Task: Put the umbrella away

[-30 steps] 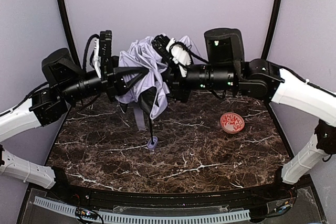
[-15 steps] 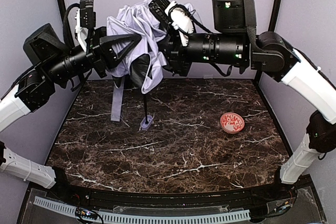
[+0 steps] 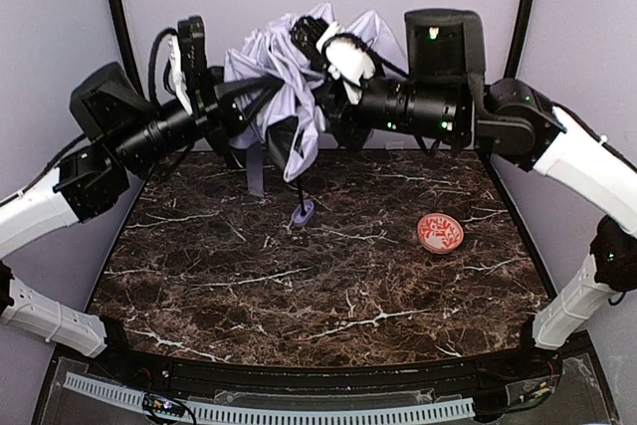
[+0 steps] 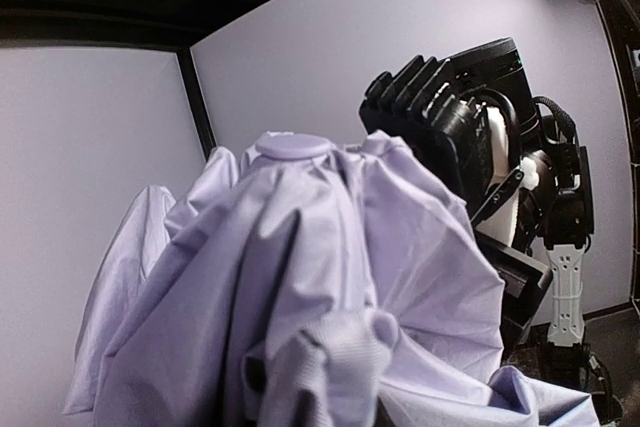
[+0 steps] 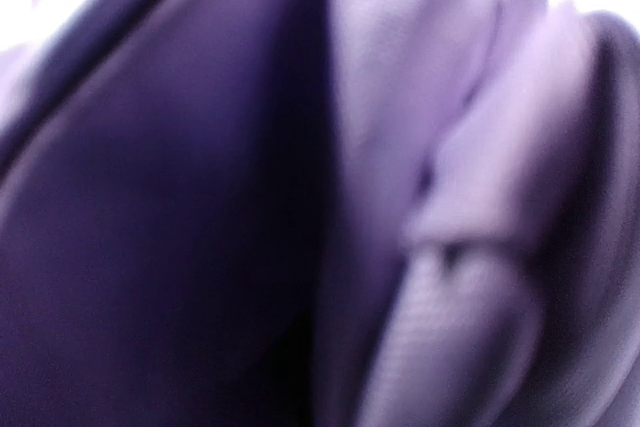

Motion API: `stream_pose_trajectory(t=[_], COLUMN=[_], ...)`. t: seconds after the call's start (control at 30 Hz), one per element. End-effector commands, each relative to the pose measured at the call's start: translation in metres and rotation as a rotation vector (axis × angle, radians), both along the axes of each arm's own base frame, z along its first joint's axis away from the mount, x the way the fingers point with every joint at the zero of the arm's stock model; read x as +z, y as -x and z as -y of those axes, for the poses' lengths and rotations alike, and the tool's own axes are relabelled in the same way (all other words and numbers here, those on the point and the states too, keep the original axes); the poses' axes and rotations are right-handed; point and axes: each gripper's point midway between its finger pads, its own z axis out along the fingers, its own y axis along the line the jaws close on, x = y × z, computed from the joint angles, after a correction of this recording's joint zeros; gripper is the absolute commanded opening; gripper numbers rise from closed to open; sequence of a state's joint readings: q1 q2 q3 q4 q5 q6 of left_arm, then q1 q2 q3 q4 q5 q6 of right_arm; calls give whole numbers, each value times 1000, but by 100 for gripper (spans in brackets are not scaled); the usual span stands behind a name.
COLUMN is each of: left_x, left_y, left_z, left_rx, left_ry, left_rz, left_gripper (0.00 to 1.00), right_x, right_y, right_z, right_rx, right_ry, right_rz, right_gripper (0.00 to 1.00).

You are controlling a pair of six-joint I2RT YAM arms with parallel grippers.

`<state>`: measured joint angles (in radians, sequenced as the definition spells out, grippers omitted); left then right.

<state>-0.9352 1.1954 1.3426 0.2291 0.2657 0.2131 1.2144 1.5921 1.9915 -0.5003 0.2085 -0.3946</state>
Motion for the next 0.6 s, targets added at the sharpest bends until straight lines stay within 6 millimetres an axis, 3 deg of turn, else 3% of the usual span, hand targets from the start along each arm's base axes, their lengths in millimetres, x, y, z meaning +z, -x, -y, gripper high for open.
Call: stream_pose_trajectory(t=[0.0,0.07,0.17,0.23,0.27,0.33,0.4,0.47,0.57], left_x=[-164,-231,-312,-344,-355,-364,-350,-321,-260], left_y=[-25,-15,0,5,6,-1,-7,-9,-14], left_z=[17,5,-16,-25,-28,-31,-24,-11,0], left_rx=[50,35,31,51,65,110,112,82,65], left_ry=[-157,-150,-155,-197,-222,-235,-229,-241,-229], left_rz=[-274,-379,-526,-578,-586,-585,-551,-488,-390], left_gripper=[11,11,12,13,13,13,12,12,13], right_x=[-86,-153,-258,-305,-315,-319,-292,-257,-189], right_y=[2,-8,-14,-13,-15,-21,-30,-34,-40], right_z=[-24,-25,-21,-24,-28,-38,-49,-53,-52], right_rx=[43,19,-3,-20,-28,-45,-44,-32,-22], right_ry=[-4,-13,-17,17,31,63,67,68,37], right_rz=[-98,-254,-442,-528,-553,-565,-520,-440,-316], right_gripper=[0,0,0,0,0,0,0,0,0])
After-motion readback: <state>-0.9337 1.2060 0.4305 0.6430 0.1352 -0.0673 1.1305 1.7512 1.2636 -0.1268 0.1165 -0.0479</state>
